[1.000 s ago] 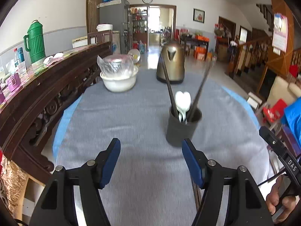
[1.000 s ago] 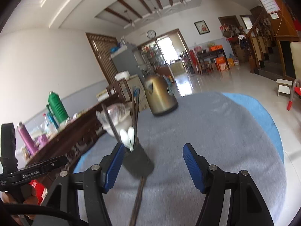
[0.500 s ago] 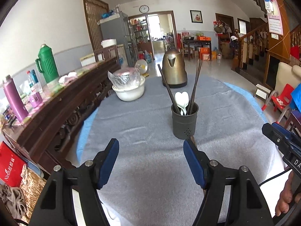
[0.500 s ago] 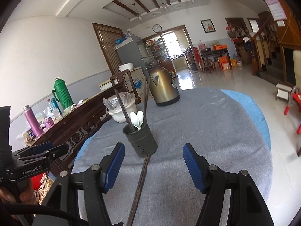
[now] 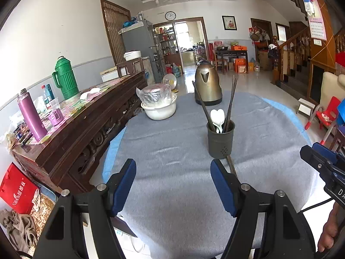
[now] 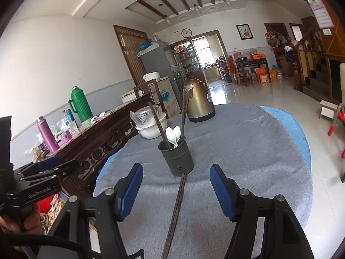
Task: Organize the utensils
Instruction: 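Open both tools and withdraw them from the cup, then reach the right tool down to the chopsticks lying on the cloth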
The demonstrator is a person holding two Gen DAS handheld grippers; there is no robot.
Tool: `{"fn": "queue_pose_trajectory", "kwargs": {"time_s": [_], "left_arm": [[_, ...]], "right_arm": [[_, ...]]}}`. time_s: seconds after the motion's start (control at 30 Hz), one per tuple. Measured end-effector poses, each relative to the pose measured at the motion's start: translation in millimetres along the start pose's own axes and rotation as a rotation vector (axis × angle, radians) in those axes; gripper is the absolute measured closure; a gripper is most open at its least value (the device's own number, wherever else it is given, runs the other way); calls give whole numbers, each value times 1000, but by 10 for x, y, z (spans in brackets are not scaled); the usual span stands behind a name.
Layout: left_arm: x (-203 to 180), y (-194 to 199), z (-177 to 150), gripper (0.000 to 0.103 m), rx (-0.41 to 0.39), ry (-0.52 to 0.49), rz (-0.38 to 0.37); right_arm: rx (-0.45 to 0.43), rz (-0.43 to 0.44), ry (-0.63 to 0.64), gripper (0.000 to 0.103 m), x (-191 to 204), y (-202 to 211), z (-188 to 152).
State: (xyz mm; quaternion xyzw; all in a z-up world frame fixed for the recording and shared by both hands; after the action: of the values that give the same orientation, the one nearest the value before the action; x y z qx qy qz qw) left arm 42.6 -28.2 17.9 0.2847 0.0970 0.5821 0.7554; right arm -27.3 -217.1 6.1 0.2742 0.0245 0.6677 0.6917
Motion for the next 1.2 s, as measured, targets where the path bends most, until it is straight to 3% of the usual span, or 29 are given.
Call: {"fn": "queue_pose_trajectory", "kwargs": {"time_s": [0.8,1.2], "left_arm": [[-198,-272,-437,31,138,-48,1],[-171,-509,-672,31,231,-12,-20]], "right_arm": [[123,39,-21,34,69,-295,-441],[199,29,-53,34,19,-497,-652]]}}
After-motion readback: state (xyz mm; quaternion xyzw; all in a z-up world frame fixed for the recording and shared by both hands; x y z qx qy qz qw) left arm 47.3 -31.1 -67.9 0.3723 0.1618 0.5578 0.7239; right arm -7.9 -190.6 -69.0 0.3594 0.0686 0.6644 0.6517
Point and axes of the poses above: each gripper's, at about its wrist camera, not at the fingertips, and y roughly against the way its jaws point, x to its left, z to its top, the point moved 3 cm from there along -y, roughly the way its jaws point
